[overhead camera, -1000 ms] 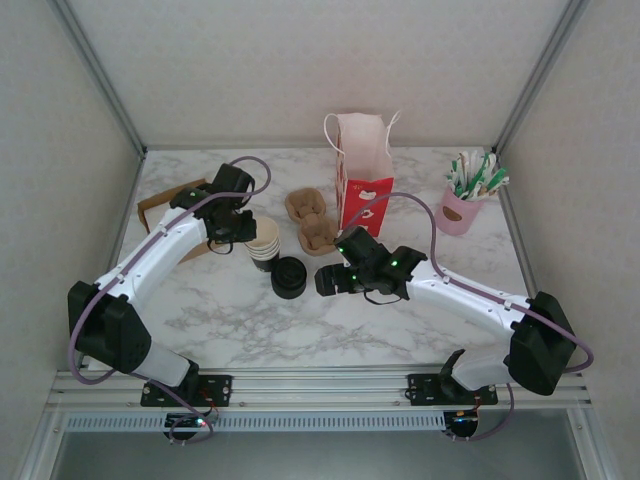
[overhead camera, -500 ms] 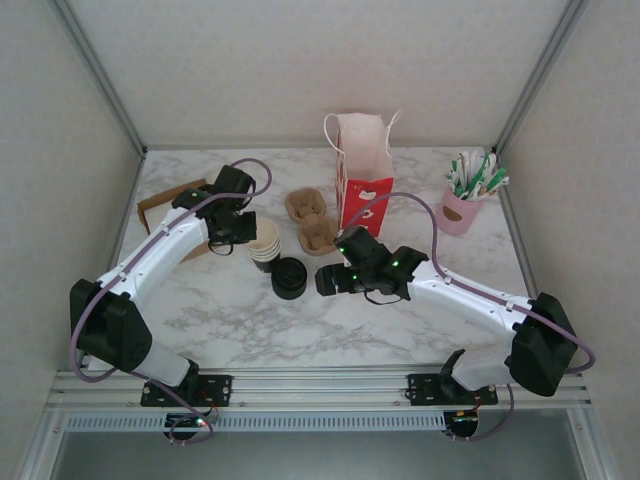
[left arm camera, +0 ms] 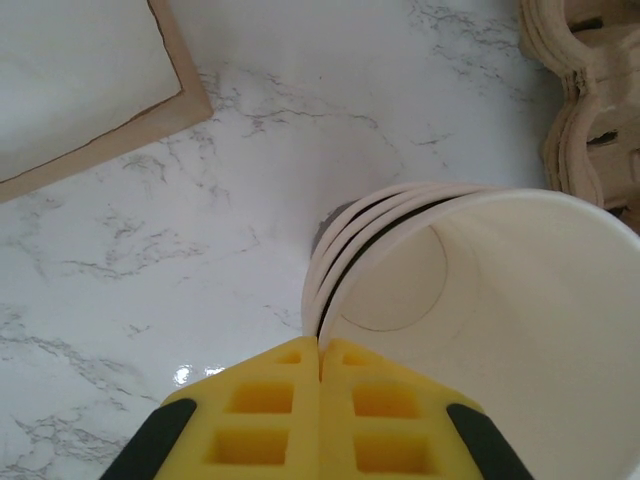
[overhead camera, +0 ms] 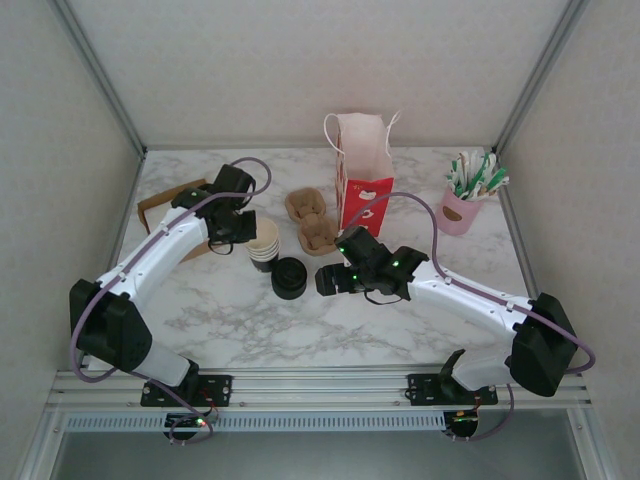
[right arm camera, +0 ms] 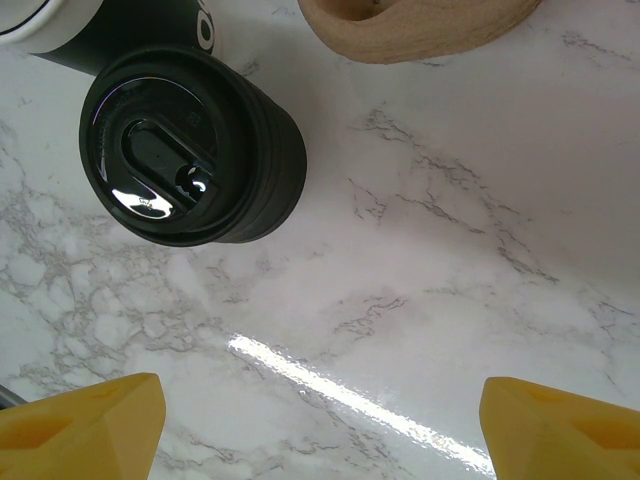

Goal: Pack the takeout coffee

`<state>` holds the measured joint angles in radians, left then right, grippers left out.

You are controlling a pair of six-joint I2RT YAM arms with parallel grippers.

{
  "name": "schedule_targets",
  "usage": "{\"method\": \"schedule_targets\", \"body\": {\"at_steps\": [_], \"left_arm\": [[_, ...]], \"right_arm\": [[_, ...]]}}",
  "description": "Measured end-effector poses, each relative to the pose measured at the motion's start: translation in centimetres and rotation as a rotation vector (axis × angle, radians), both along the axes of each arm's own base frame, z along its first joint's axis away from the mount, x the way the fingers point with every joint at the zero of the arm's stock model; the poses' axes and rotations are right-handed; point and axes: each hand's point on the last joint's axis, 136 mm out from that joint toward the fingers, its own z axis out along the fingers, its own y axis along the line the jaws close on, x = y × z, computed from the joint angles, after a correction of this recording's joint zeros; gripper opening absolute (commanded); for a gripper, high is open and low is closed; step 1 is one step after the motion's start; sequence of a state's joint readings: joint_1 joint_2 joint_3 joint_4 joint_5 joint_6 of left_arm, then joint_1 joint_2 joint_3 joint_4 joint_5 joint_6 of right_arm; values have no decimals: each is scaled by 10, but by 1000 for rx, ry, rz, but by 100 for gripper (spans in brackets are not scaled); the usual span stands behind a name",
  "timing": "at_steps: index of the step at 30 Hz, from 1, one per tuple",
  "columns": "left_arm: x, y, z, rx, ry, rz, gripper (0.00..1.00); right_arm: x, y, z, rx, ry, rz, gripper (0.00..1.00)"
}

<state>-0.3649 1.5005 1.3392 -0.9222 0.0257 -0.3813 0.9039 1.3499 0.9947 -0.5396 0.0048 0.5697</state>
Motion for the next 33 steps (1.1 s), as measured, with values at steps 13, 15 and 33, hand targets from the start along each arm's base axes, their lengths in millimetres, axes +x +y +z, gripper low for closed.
{"method": "schedule_targets", "body": {"at_steps": [13,15,33], "left_arm": [[1,4,11,-11,-18,11,0],[1,4,13,-23,-19,12,0],[-2,12,15,-116,-31,49,0]], "right_arm": [[0,0,0,0,0,0,82],[0,0,0,0,0,0,83],[7,41,26,205,41,31,79]]}}
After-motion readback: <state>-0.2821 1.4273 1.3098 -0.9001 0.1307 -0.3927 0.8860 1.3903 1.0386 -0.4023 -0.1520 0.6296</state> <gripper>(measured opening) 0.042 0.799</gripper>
